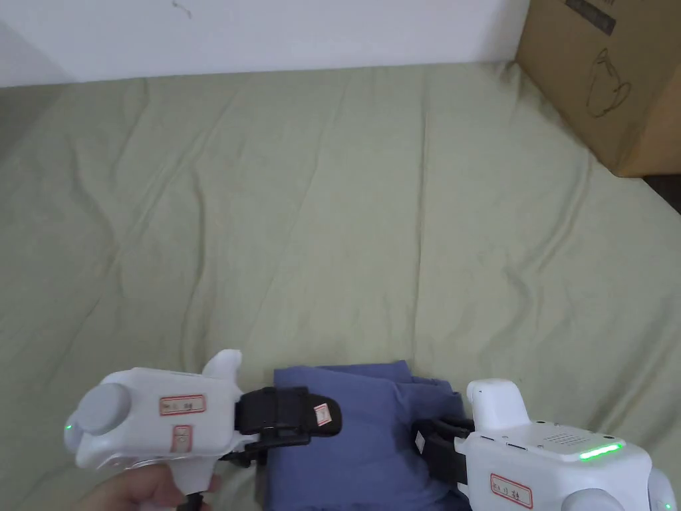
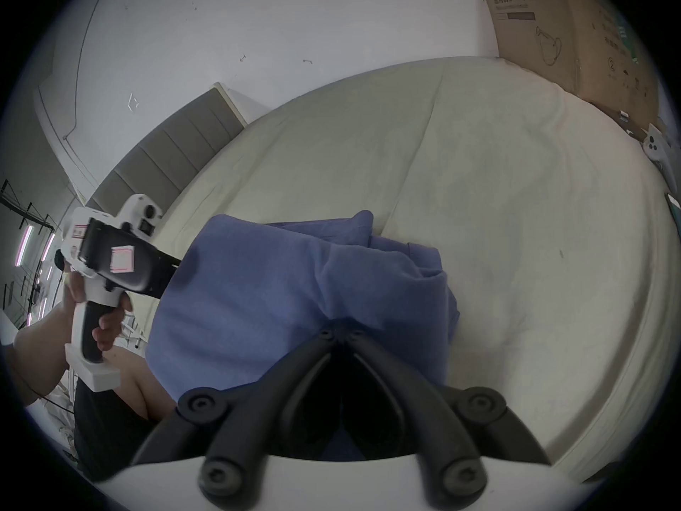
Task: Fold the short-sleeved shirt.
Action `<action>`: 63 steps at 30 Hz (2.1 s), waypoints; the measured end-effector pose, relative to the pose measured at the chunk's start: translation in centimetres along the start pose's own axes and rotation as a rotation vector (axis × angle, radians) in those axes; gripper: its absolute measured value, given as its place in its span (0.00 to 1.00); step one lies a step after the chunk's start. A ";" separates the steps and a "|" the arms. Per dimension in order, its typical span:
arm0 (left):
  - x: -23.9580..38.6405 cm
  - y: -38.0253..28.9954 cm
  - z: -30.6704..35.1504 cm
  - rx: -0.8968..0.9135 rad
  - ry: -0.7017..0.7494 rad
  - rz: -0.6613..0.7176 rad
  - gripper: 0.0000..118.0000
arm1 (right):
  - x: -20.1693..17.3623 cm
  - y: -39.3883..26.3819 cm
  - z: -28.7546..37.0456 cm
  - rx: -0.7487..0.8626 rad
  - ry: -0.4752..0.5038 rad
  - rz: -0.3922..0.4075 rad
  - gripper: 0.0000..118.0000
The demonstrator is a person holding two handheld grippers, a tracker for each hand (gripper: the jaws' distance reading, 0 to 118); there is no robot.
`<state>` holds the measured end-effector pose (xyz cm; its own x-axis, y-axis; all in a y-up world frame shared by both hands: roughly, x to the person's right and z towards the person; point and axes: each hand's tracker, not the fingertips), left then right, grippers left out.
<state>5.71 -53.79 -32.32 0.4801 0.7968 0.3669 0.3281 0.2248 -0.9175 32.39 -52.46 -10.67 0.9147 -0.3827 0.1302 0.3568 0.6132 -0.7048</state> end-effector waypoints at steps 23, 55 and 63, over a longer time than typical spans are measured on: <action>-13.4 6.7 34.2 0.000 1.119 -0.135 0.20 | -2.5 1.6 2.1 0.148 0.115 0.062 0.00; 21.6 -14.0 22.3 1.227 0.765 -0.657 0.00 | -10.1 5.1 19.9 0.654 -0.382 0.358 0.00; 20.3 -16.4 15.9 1.225 0.773 -0.620 0.00 | -9.1 1.0 19.9 0.752 -0.468 0.374 0.00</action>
<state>-2.85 -32.39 -12.26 0.9352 0.0305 0.3529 -0.0241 0.9995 -0.0226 28.24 -34.60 1.37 0.9190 0.1420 0.3678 -0.0936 0.9848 -0.1464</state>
